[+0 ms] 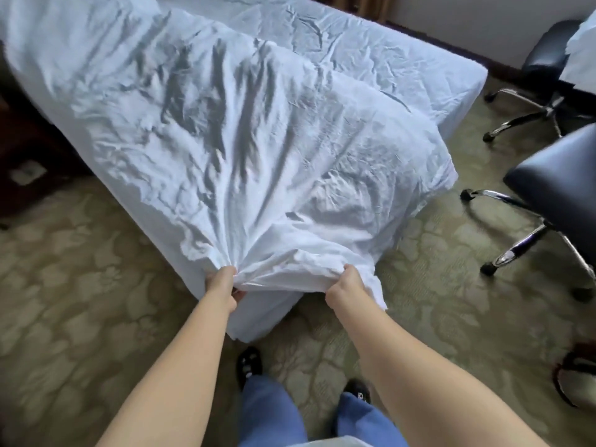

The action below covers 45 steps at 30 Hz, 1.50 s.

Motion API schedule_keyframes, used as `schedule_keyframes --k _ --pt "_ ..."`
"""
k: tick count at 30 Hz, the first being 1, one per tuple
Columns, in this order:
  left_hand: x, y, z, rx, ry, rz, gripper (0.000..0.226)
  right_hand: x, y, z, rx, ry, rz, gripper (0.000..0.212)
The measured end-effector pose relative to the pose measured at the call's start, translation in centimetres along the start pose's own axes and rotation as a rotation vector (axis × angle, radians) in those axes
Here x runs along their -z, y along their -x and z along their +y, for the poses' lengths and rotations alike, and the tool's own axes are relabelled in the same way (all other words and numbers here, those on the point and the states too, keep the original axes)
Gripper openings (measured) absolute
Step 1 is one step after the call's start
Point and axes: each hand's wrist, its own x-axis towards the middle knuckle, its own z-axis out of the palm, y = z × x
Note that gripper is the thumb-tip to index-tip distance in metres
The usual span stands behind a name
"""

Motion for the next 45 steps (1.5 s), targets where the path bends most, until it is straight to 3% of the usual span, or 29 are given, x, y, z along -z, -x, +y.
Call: schedule_keyframes --k 1,3,6,8,10,12,16,20,23,26,28,30,35,39,45 --pt "0.7 0.2 -0.5 -0.006 -0.007 0.009 0.041 0.7 0.0 0.4 -0.02 -0.04 0.047 0.057" --pt "1.8 0.7 -1.4 -0.015 -0.007 0.03 0.041 2.3 0.4 1.5 0.021 0.103 0.036 0.054" --pt "1.9 1.4 -1.7 -0.07 -0.004 0.086 0.04 4.3 0.7 3.3 0.042 0.37 -0.079 0.037" --pt "1.8 2.0 -2.2 -0.085 -0.003 0.098 0.041 4.5 1.1 3.6 0.131 0.477 -0.165 0.038" --pt "1.3 2.9 -3.6 -0.016 0.039 0.027 0.047 4.4 2.1 4.0 0.225 0.498 -0.223 0.049" --pt "0.3 4.1 -4.9 0.095 0.092 -0.147 0.059 4.0 2.9 4.7 0.247 0.49 -0.283 0.058" --pt "-0.7 5.0 -5.5 0.13 0.048 -0.34 0.066 4.6 5.0 5.1 0.334 0.506 -0.417 0.034" --pt "1.1 6.7 -4.9 0.075 -0.189 -0.32 0.029 7.2 5.6 5.7 0.351 0.684 -0.495 0.016" --pt "2.8 6.2 -7.4 0.173 -0.34 -0.268 0.033 8.9 4.7 7.3 0.216 0.823 -0.428 0.015" --pt "3.4 5.4 -8.8 0.153 -0.556 -0.194 0.031 9.8 2.7 7.7 0.144 1.038 -0.314 0.026" --pt "3.5 5.2 -8.7 0.066 -0.745 -0.115 0.021 10.1 1.5 6.7 0.196 1.207 -0.277 0.024" --pt "3.3 4.6 -8.7 -0.023 -0.815 -0.065 0.027 10.2 0.7 5.3 0.322 1.407 -0.261 0.029" --pt "0.5 4.4 -8.2 0.046 -0.708 -0.188 0.033 8.6 0.6 1.7 0.527 1.462 -0.225 0.03" --pt "-3.7 5.1 -7.3 0.048 -0.667 -0.232 0.008 7.2 -0.3 -1.6 0.574 1.514 -0.268 0.044" --pt "-11.4 5.0 -5.5 0.056 -0.55 -0.207 0.008 3.9 -4.2 -8.2 0.529 1.573 -0.419 0.056"
